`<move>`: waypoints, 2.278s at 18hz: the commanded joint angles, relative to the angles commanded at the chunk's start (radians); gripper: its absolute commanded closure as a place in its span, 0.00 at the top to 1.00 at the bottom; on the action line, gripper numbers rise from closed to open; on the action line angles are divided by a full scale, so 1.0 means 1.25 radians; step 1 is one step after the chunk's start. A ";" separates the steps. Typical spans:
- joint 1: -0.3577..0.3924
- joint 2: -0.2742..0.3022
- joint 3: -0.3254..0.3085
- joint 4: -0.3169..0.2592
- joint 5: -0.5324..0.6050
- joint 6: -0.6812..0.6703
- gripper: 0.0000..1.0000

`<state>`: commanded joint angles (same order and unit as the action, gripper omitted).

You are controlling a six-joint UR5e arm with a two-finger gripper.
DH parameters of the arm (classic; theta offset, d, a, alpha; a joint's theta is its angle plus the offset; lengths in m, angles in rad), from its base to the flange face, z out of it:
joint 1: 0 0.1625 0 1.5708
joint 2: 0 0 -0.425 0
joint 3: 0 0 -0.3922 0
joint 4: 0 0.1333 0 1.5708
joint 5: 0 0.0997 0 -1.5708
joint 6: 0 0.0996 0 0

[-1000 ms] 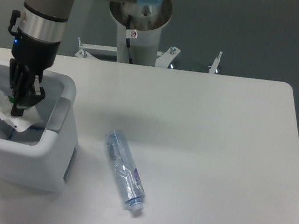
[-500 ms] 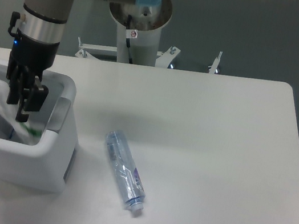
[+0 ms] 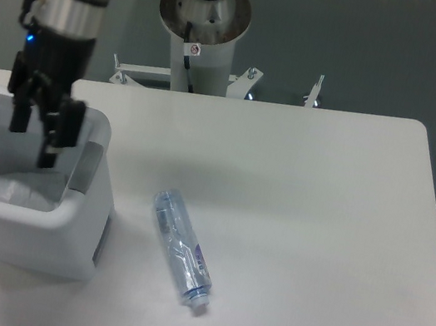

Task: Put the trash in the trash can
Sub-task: 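Move the gripper up and over to the clear water bottle, then lower the gripper around the bottle's cap end and close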

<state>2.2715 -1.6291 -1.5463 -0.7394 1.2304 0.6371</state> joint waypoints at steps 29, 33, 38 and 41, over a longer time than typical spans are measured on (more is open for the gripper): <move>0.118 -0.421 -0.031 -0.054 0.131 -0.463 1.00; 0.108 -0.422 -0.026 -0.054 0.136 -0.462 1.00; 0.106 -0.428 -0.028 -0.053 0.137 -0.461 1.00; 0.096 -0.437 -0.027 -0.053 0.148 -0.461 1.00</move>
<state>2.3915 -2.1752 -1.5800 -0.8053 1.4158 0.0614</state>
